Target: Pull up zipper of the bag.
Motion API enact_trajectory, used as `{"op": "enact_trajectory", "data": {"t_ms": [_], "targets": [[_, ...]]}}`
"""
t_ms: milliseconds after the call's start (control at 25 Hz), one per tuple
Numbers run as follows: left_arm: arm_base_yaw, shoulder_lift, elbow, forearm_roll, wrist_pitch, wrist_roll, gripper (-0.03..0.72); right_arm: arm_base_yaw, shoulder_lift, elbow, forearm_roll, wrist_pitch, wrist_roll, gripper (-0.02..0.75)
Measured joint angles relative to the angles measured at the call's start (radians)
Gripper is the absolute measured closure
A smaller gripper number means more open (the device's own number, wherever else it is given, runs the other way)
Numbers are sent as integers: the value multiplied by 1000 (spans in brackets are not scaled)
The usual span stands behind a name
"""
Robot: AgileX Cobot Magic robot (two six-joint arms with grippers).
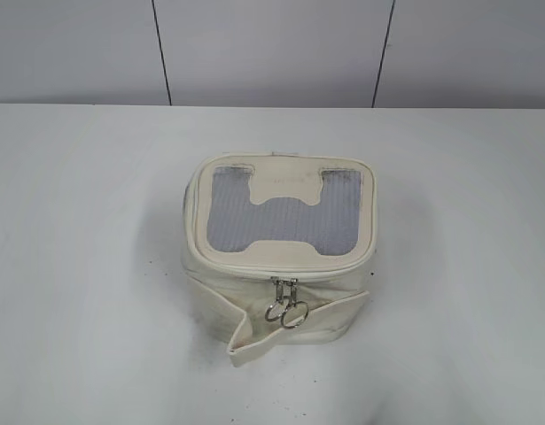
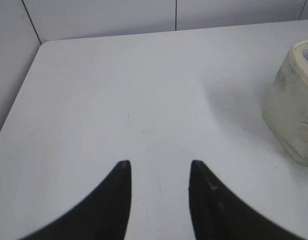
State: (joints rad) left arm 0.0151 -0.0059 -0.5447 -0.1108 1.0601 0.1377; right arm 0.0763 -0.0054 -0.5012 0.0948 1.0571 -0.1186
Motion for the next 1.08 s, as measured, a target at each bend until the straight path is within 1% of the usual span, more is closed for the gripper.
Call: {"op": "enact_trajectory", "data": {"t_ms": [1080], "targets": [[0,0,0,0,0,0,382,0,0,0,0,0,0,151]]}}
